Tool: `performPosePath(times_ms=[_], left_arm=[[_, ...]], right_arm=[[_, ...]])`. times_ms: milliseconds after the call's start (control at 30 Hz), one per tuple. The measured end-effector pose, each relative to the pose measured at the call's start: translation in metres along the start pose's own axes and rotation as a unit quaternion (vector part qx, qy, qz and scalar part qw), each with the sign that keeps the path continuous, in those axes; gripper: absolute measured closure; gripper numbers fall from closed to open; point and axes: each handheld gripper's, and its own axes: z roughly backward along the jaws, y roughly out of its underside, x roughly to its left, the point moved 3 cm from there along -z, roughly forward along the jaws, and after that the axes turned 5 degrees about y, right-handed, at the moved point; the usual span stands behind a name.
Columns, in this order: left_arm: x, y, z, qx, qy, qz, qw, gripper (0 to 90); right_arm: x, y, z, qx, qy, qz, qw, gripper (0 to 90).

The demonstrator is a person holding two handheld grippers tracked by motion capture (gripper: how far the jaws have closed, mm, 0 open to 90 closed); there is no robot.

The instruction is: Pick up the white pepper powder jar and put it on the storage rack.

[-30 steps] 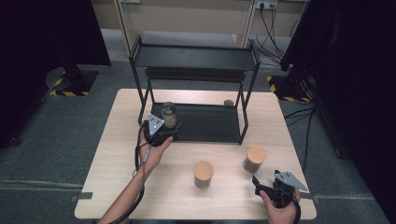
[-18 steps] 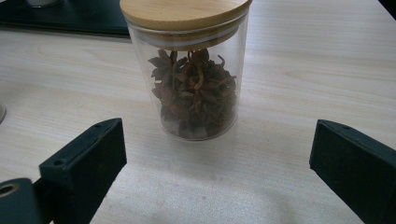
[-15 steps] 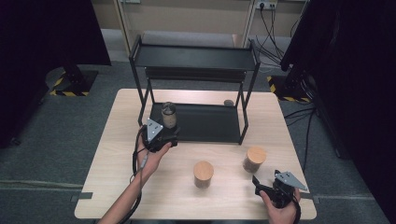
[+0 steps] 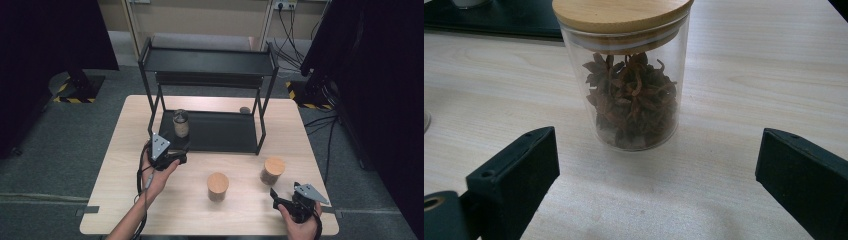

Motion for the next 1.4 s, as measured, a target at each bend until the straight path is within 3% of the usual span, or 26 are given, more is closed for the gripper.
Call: performPosePath(times_ms=[600, 867, 1400], left_arm=[[-0.001, 0.025, 0.023, 0.014, 0.013, 0.014, 0.9997, 10.9], [-0.005, 0.035, 0.033, 0.024, 0.021, 0.011, 0.9994, 10.8], [-0.012, 0.060, 0.049, 0.038, 0.039, 0.027, 0.9982, 11.0]], right_arm=[[0.000, 0.000, 0.000, -0.001, 0.000, 0.001, 1.0000, 4.0], [0.000, 0.000, 0.000, -0.001, 0.001, 0.001, 1.0000, 4.0], [0.000, 0.000, 0.000, -0.001, 0.001, 0.001, 1.0000, 4.0]])
